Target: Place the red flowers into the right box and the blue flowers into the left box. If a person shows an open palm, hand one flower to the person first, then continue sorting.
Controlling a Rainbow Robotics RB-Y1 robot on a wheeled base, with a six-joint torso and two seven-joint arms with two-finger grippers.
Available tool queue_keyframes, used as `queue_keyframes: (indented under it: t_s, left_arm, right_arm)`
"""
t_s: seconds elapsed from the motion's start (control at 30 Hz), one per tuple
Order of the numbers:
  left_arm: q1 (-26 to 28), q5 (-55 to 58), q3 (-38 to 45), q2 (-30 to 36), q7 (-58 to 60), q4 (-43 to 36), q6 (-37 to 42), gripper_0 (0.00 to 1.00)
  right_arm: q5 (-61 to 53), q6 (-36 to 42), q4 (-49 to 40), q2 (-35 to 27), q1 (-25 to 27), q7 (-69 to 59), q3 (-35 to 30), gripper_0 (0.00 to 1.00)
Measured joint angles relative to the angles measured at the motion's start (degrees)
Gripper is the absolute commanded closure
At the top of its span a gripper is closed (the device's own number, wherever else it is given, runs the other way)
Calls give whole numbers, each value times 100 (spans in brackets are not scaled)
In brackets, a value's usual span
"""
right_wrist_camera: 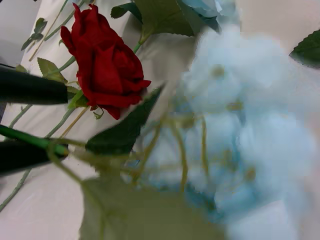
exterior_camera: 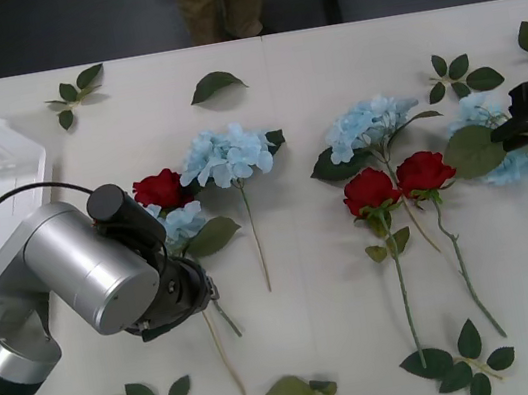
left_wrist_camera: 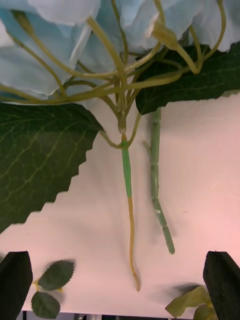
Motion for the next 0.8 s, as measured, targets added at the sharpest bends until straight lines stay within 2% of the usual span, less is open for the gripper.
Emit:
queue_keyframes:
  t_s: [0.27, 0.37, 0.47, 0.57, 0.67, 0.8]
  left_arm:
    - [-1, -609, -225, 0, 0, 783, -919, 0]
    - [-1, -677, -270, 0, -1, 956, -1016, 0]
    - [1, -815, -274, 0, -1, 996, -1029, 0]
    - [19, -1096, -317, 0, -3, 1020, -1160, 0]
    - [67, -1486, -422, 0, -6, 1180, -1552, 0]
    - [98, -1722, -547, 13, -19, 1490, -2220, 0]
  right_arm:
    - [10, 245, -16, 0, 0, -1, -55, 100]
    - [12, 633, -115, 0, 0, 13, -305, 100]
    - [14, 937, -455, 0, 16, 123, -689, 100]
    - [-80, 1022, -1158, 1, 124, 710, -1019, 100]
    - [-578, 661, -1891, 1, 390, 1421, -1071, 100]
    - [-1653, -529, -2515, 10, 895, 1849, -918, 100]
